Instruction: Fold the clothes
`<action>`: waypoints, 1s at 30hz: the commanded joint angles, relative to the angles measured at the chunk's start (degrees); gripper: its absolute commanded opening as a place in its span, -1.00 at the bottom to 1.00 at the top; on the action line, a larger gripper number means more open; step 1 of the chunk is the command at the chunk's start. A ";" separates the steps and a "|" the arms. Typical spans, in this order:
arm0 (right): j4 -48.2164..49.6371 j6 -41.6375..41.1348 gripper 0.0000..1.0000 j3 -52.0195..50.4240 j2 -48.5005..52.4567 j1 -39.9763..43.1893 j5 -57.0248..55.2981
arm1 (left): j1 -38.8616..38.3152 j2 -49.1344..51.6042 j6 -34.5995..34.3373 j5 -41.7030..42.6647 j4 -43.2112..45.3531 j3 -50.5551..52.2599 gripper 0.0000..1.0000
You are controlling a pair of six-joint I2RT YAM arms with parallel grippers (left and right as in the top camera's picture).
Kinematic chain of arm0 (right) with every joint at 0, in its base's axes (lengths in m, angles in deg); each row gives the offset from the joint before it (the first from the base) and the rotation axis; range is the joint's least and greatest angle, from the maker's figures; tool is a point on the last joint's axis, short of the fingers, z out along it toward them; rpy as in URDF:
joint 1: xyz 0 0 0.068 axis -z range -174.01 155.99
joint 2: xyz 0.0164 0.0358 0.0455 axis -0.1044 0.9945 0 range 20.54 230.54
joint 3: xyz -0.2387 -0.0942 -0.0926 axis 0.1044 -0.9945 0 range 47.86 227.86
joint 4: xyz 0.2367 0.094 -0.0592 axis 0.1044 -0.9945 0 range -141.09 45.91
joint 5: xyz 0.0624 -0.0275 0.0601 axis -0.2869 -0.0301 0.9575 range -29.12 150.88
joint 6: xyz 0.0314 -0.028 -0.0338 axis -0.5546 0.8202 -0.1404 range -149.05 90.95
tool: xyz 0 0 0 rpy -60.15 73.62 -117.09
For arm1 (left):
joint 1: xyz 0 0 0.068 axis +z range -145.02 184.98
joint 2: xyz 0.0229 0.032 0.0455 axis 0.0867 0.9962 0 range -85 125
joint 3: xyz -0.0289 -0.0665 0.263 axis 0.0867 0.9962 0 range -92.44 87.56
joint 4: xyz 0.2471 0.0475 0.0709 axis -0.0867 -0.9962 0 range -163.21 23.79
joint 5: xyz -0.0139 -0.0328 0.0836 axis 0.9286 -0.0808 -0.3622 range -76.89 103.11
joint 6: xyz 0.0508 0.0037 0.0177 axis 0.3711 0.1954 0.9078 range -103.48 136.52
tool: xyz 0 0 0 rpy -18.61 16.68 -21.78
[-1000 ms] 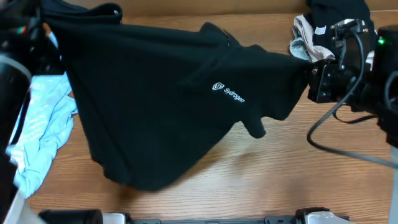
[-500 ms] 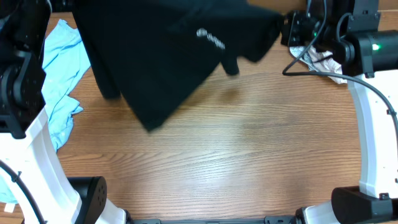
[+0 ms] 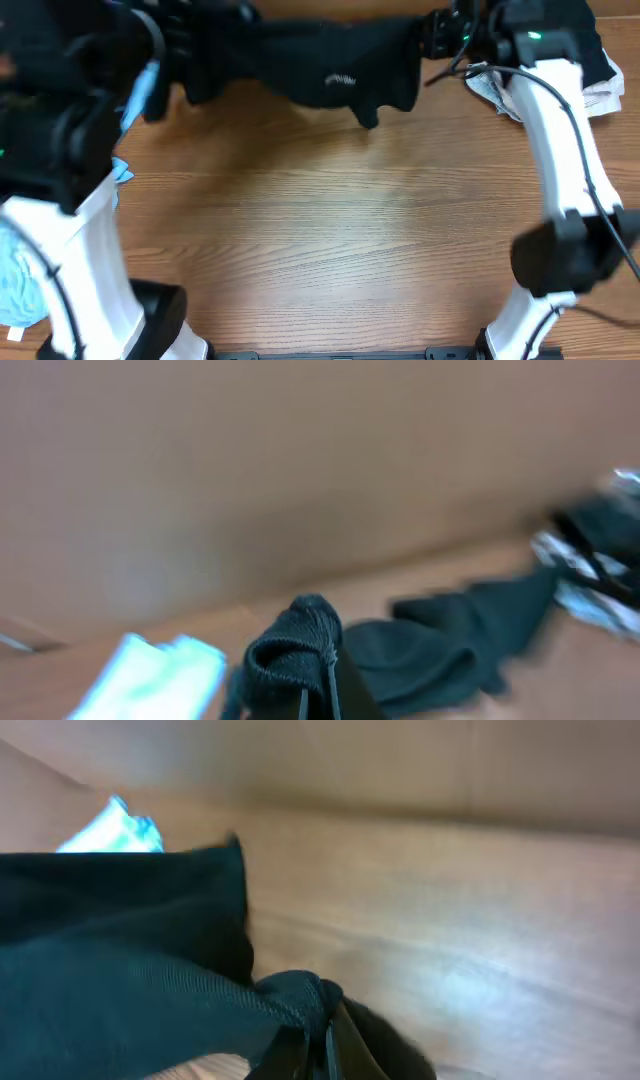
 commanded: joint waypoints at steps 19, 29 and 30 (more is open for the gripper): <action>-5.29 0.76 -0.60 0.26 5.49 18.69 16.57 | -29.44 45.86 0.79 10.12 -16.50 2.05 -0.92; -8.52 0.81 0.27 2.01 5.42 22.23 20.24 | -30.27 47.56 -2.91 9.73 -13.99 -1.53 1.00; -8.81 0.81 0.29 2.29 5.33 22.25 20.09 | -29.16 46.97 -3.87 9.73 -14.34 -3.15 1.00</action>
